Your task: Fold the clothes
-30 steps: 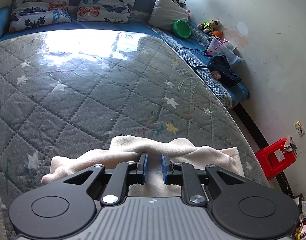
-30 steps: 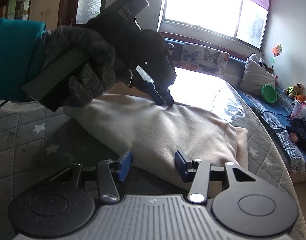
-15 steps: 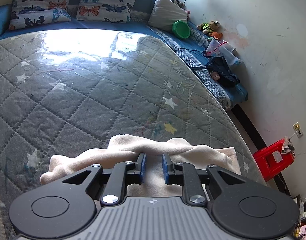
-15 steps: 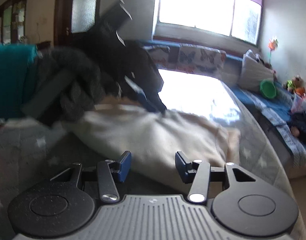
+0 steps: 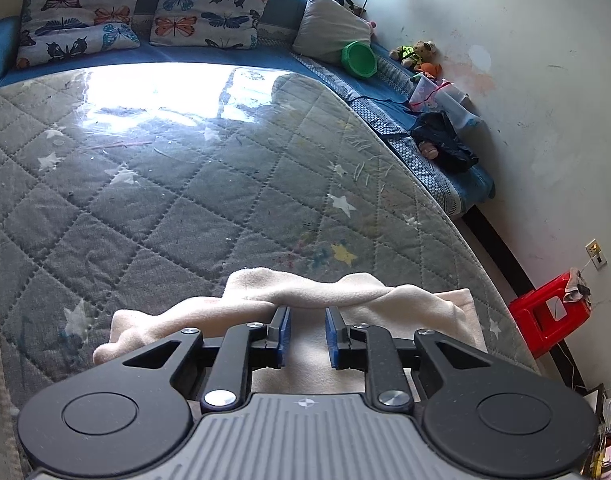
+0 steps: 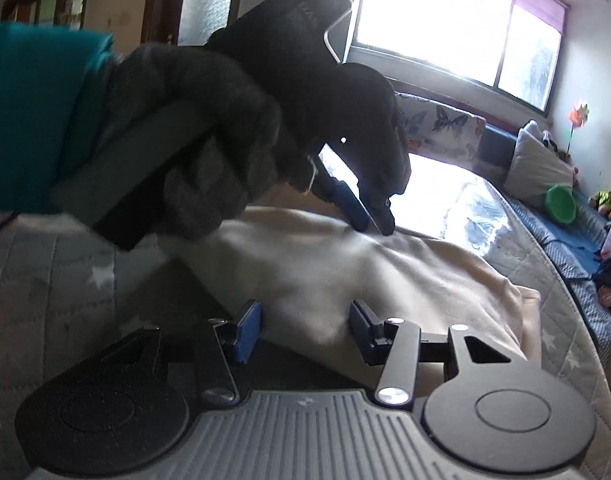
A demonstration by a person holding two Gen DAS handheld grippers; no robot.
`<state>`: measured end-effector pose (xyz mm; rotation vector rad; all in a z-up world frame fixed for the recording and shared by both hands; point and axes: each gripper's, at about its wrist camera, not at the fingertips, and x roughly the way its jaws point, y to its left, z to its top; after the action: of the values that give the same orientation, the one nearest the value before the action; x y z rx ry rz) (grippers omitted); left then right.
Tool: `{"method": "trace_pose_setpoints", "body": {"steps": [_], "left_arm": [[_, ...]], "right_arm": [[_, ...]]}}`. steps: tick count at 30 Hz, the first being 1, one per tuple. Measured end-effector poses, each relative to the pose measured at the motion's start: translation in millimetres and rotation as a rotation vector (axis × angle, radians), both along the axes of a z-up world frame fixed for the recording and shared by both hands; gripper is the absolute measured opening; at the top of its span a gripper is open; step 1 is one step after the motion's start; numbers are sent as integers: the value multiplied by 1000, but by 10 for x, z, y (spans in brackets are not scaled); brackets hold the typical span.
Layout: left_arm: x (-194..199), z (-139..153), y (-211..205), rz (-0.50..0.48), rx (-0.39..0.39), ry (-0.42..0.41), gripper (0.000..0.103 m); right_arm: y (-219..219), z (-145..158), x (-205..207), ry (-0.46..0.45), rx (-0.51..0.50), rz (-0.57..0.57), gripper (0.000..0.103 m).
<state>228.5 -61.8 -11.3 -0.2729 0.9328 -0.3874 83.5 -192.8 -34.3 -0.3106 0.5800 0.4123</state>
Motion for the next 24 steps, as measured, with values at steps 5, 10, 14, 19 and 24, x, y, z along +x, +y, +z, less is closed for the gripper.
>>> {"method": "trace_pose_setpoints", "body": {"steps": [5,10,14,19,24], "left_arm": [[-52,37,2,8,2,-10,27],[-177,130,7,9,18,-37,40],[-276,204,12,10,30,-59,43],[-453,296,44,12,44,-88,49],[-682,363,88,17,68,-117,57]], "right_arm": [[-14,52,-10,-11,0,7,51],[-59,143,-83,-40,10,-4,65],[-98,187,-135,-43,19,-25,75],[-112,222,-205,-45,25,-46,83],[-154,254,-326,-43,46,-78,87]]}}
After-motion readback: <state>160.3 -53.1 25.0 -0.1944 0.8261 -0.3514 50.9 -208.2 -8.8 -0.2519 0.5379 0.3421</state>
